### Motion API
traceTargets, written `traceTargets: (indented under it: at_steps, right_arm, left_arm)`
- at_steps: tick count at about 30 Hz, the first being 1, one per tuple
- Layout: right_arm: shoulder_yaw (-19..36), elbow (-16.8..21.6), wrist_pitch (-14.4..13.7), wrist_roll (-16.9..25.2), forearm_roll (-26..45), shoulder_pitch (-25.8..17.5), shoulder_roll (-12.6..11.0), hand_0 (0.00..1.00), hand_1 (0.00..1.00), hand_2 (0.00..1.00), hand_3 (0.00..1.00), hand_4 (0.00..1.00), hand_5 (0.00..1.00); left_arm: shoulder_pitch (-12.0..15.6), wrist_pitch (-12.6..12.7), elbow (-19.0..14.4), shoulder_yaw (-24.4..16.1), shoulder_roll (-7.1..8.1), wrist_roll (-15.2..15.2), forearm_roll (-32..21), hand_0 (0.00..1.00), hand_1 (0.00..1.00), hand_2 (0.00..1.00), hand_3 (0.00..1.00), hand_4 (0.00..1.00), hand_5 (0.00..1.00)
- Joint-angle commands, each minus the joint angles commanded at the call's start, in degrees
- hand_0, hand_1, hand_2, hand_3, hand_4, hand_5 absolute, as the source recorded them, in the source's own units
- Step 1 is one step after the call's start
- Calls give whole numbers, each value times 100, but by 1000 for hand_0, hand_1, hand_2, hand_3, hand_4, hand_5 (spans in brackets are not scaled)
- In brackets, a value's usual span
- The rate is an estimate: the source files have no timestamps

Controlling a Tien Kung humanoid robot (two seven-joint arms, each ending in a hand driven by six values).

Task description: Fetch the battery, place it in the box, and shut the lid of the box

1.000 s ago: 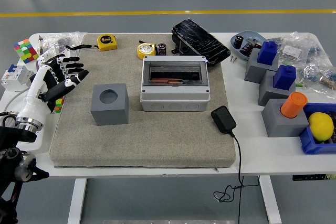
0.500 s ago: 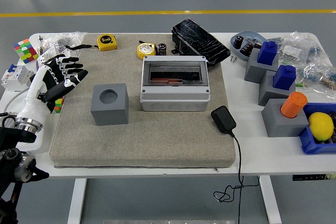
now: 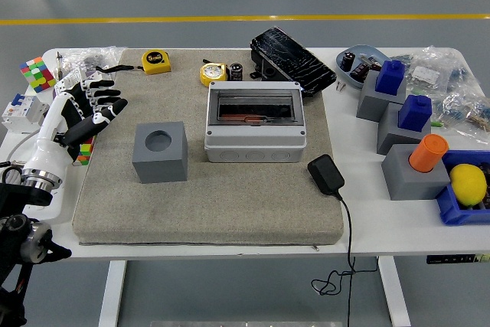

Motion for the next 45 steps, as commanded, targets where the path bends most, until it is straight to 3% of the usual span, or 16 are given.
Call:
traceTargets:
  at_steps: [45]
  right_arm:
    - [-172, 0, 21, -4, 31, 121, -69, 741, 706, 709, 705, 998, 554]
  left_arm:
    - [-120, -15, -58, 20, 59, 4, -4, 505, 584, 575, 606, 998, 289]
